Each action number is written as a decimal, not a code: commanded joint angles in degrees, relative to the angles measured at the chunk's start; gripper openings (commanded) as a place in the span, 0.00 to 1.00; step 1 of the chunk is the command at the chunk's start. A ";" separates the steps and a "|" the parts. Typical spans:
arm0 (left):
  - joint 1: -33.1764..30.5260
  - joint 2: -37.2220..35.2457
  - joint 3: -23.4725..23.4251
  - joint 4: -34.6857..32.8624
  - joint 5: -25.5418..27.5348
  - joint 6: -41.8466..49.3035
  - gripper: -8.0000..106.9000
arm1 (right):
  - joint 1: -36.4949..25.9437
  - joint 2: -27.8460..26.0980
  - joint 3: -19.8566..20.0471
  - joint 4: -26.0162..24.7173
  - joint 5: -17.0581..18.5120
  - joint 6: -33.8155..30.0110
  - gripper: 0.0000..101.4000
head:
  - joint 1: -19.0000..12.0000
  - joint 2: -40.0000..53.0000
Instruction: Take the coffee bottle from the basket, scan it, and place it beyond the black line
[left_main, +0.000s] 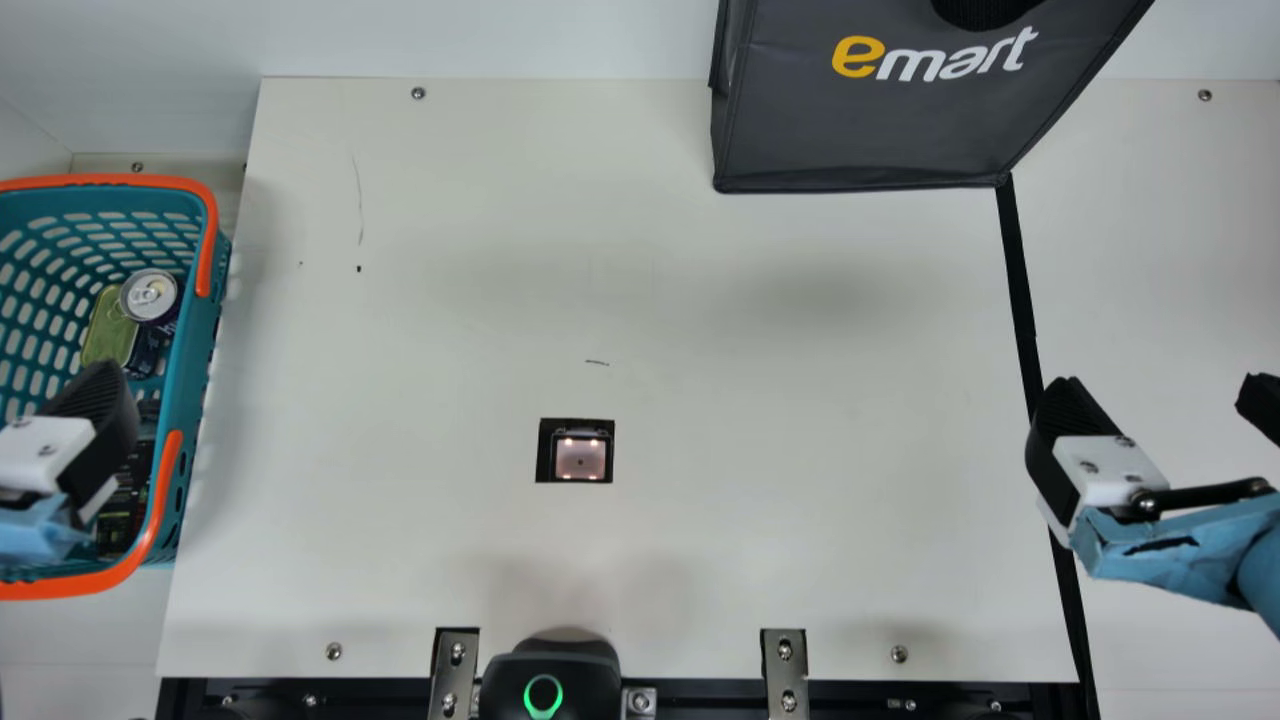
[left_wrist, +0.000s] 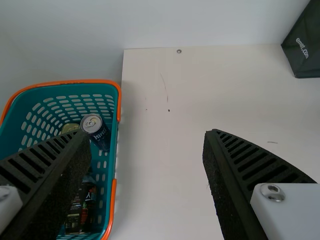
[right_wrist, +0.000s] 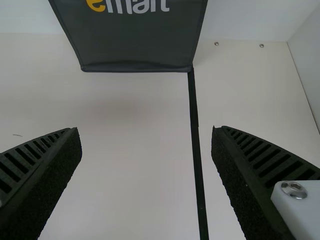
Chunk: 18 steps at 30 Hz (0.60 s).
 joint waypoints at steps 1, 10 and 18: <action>0.00 0.00 0.00 0.00 0.00 0.00 0.85 | 0.00 0.00 0.00 0.00 0.00 0.00 0.90 | -0.96 1.43; 0.00 0.00 0.00 0.00 0.00 0.00 0.85 | 0.00 0.00 0.00 0.00 0.00 0.00 0.90 | -0.96 13.45; 0.00 0.00 0.00 0.00 0.00 0.00 0.85 | 0.00 0.00 0.00 0.00 0.00 0.00 0.90 | -0.96 20.09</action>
